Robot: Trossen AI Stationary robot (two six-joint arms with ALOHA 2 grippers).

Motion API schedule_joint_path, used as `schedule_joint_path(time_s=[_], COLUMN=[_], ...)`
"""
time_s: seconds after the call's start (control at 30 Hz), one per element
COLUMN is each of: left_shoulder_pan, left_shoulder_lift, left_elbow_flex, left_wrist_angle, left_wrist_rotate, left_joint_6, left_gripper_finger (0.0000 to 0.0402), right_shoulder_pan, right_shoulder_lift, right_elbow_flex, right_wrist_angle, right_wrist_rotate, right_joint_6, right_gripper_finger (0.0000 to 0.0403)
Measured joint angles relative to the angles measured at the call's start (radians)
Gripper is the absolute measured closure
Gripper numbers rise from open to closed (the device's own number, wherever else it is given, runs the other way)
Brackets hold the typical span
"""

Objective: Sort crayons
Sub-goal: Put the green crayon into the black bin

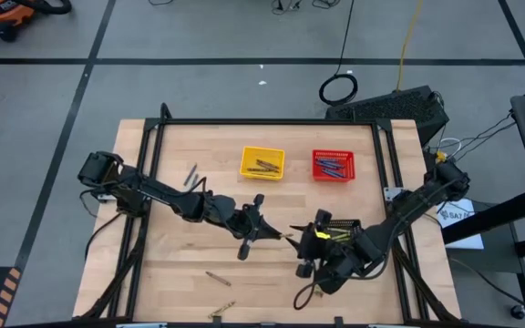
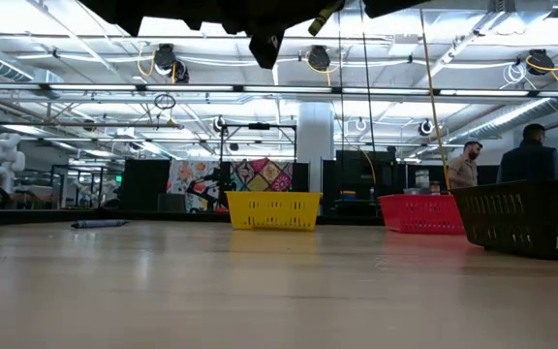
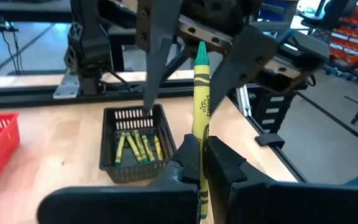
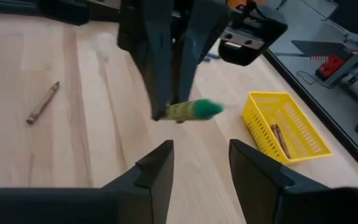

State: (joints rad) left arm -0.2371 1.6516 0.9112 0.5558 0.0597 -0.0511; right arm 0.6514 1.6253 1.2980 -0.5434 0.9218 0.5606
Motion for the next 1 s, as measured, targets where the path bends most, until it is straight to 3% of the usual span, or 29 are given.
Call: schedule_joint_path(time_s=[0.7, 0.83, 1.0], left_shoulder_pan=[0.001, 0.001, 0.0], left_shoulder_lift=[0.0, 0.0, 0.0], left_elbow_flex=[0.0, 0.0, 0.0], left_wrist_angle=[0.004, 0.004, -0.001], left_wrist_rotate=[0.018, 0.018, 0.019], left_joint_6=[0.007, 0.007, 0.016], left_gripper_finger=[0.0401, 0.0401, 0.0401], right_shoulder_pan=[0.003, 0.003, -0.003], right_shoulder_lift=[0.0, 0.0, 0.0], right_elbow_flex=[0.0, 0.0, 0.0], right_wrist_angle=[0.181, 0.196, 0.196], right_wrist_rotate=[0.024, 0.015, -0.007], right_joint_6=[-0.163, -0.193, -0.195], right_gripper_finger=[0.0266, 0.0294, 0.0358])
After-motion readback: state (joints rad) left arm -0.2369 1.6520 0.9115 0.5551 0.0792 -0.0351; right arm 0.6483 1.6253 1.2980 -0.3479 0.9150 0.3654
